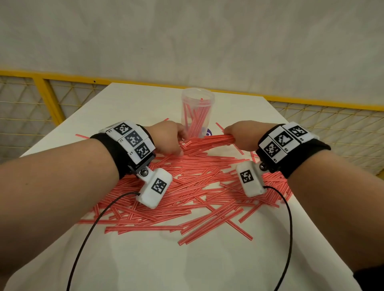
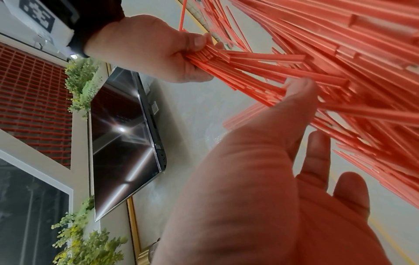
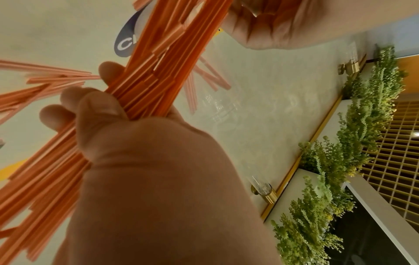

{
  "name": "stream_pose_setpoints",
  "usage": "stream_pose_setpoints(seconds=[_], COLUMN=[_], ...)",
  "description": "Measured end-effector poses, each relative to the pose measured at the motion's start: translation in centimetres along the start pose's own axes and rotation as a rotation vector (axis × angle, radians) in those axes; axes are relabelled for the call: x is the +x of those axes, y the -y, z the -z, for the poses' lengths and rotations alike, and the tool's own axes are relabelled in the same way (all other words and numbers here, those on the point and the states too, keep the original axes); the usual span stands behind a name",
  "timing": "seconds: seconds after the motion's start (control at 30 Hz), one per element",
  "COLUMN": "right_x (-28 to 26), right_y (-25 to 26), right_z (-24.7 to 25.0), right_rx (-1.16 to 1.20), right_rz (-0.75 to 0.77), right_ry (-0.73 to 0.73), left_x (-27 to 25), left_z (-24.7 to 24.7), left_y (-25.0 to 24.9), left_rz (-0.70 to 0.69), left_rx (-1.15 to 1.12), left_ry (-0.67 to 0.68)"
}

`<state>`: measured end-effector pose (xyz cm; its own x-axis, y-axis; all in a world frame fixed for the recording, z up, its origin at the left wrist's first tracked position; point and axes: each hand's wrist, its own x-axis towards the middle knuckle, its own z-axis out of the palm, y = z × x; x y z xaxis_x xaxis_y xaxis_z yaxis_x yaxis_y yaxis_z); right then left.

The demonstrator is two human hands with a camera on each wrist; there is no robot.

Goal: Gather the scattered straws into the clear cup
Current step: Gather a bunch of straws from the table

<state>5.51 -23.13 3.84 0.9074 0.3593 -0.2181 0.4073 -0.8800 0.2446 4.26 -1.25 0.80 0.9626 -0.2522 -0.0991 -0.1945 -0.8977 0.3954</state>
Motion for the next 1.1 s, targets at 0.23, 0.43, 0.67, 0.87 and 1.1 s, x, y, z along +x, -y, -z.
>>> stream_pose_setpoints(seconds=[0.23,0.43,0.67,0.87,1.1], right_x=[-0.6,-0.9,-0.9,-0.2,0.7], right_y=[-0.8,-0.6,0.6,2.2,3.6], right_z=[-0.2,-0.5,0.2,0.7,0.3], right_rx=[0.022,0.126,0.120,0.007,-0.009], right_rz=[-0.044,-0.008,0.028,0.041,0.063], right_ry=[-0.009,-0.007,-0.004,0.034,0.050], left_x=[-0.2,0.2,0.3,0.3,0.3], left_z=[-0.2,-0.8,-1.2,-1.5,-1.6], left_y=[-0.7,-1.2,-1.7,-2.1,-1.6], left_rz=[-0.011,-0.025,-0.009,-0.037,-0.003], left_rx=[-0.038,-0.023,-0.071,-0.135,-0.217], left_ry=[0.001,-0.052,-0.107,-0.165,-0.217])
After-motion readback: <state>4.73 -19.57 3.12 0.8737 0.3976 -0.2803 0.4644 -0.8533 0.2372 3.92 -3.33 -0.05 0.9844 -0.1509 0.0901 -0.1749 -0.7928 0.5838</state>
